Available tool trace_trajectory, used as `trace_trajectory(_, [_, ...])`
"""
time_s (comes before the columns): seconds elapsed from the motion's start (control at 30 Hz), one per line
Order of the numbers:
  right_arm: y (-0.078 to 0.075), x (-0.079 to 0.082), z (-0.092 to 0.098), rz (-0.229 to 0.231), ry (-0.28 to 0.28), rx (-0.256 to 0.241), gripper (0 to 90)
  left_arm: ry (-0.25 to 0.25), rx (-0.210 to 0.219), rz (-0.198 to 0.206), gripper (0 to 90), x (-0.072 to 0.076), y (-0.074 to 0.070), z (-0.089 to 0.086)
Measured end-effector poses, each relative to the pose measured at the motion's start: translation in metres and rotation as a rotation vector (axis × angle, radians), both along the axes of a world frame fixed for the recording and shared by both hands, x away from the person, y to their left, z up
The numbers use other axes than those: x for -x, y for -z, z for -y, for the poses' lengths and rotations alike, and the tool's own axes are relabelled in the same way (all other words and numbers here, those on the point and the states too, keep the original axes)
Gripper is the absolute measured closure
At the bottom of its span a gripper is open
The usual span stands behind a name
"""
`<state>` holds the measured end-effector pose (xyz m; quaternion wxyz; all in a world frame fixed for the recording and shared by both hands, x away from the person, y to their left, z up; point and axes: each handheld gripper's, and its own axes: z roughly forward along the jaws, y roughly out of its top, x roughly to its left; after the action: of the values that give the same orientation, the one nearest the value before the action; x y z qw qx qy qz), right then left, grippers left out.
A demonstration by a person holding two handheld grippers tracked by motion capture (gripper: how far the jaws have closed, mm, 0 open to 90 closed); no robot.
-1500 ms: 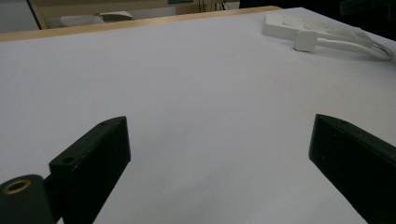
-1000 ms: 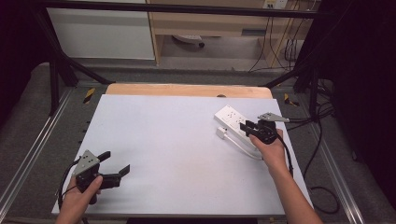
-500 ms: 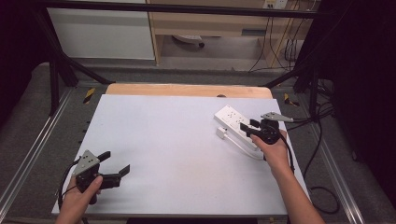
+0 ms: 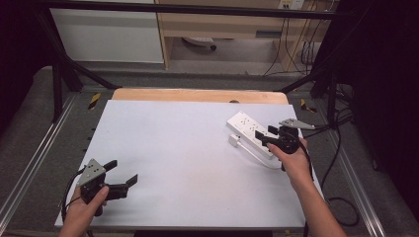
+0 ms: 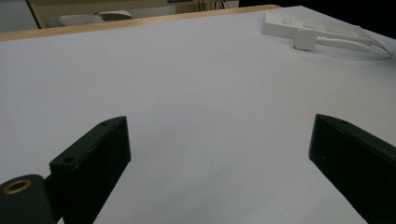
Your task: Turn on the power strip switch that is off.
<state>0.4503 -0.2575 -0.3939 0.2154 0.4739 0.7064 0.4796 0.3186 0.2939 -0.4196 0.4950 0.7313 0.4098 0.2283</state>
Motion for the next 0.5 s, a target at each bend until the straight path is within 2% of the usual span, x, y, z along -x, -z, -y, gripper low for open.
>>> trace_trajectory(0.5, [-0.012, 0.010, 0.001, 0.006, 0.002, -0.011, 15.4, 0.001, -0.001, 0.000, 5.7, 0.000, 0.000, 0.000])
